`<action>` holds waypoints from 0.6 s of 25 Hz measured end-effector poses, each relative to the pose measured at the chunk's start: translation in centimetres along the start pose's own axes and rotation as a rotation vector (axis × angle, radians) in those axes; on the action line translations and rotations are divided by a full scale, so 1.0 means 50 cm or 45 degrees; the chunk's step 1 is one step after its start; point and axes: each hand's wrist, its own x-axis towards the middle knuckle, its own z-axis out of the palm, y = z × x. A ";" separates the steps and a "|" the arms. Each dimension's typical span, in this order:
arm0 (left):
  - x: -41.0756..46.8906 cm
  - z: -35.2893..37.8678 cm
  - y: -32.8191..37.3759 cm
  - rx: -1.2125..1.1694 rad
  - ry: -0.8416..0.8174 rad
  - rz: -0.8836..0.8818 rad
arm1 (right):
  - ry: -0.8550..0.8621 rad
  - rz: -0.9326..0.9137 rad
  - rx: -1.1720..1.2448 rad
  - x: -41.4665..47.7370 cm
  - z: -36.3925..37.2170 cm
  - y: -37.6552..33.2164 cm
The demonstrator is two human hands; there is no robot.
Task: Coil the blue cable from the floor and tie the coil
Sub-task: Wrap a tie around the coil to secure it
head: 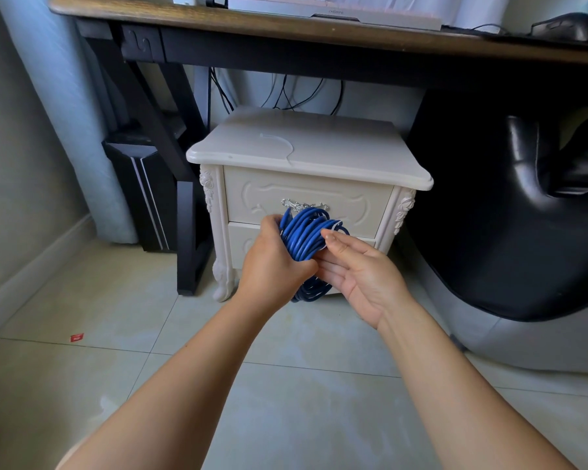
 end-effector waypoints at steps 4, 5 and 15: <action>-0.003 -0.004 -0.001 -0.003 -0.013 0.070 | 0.027 0.013 -0.028 0.002 0.001 0.007; -0.005 -0.004 -0.002 0.023 -0.029 0.081 | 0.038 0.014 -0.038 0.002 0.001 0.008; -0.002 -0.006 -0.016 0.017 -0.112 0.135 | 0.096 0.115 -0.167 0.001 0.010 -0.012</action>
